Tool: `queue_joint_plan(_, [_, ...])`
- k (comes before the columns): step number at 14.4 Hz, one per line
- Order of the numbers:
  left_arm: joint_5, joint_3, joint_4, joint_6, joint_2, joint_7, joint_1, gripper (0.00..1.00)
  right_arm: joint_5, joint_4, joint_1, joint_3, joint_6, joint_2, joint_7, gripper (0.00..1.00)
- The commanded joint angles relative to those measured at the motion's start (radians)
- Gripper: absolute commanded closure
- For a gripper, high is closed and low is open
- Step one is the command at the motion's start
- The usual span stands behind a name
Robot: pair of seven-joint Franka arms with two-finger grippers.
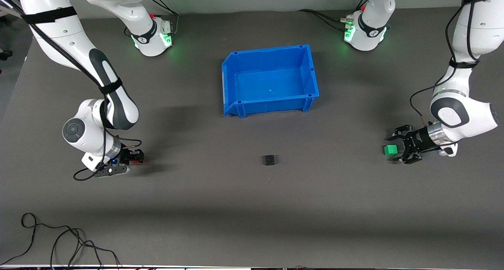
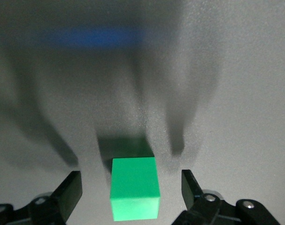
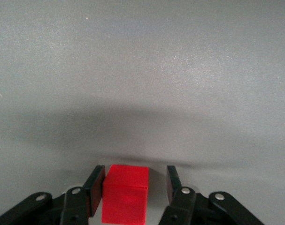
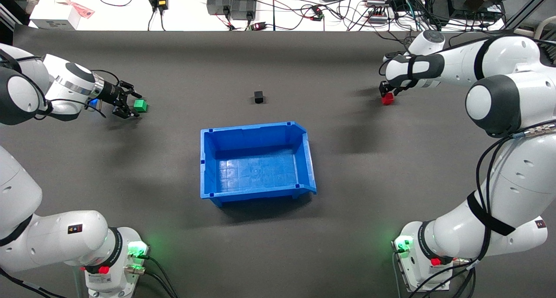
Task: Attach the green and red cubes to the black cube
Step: 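Grasp the red cube with the right gripper while the left gripper grasps green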
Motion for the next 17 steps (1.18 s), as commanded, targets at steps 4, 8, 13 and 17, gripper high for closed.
queue_joint_plan(4, [-0.020,0.012,0.002,-0.055,-0.030,0.050,0.005,0.70,0.027,0.022,0.004,0.000,0.007,0.022,-0.001,0.45])
queue_joint_plan(8, [-0.015,0.010,0.038,-0.056,-0.035,0.000,-0.010,0.81,0.027,0.020,0.002,0.002,0.007,0.027,-0.001,0.59])
queue_joint_plan(13, [-0.001,0.009,0.170,-0.113,-0.040,-0.169,-0.116,0.81,0.083,0.019,0.011,0.000,-0.006,0.009,0.033,1.00])
queue_joint_plan(17, [-0.003,0.010,0.225,-0.093,-0.024,-0.254,-0.274,0.81,0.169,0.023,0.083,0.005,-0.006,-0.013,0.284,1.00])
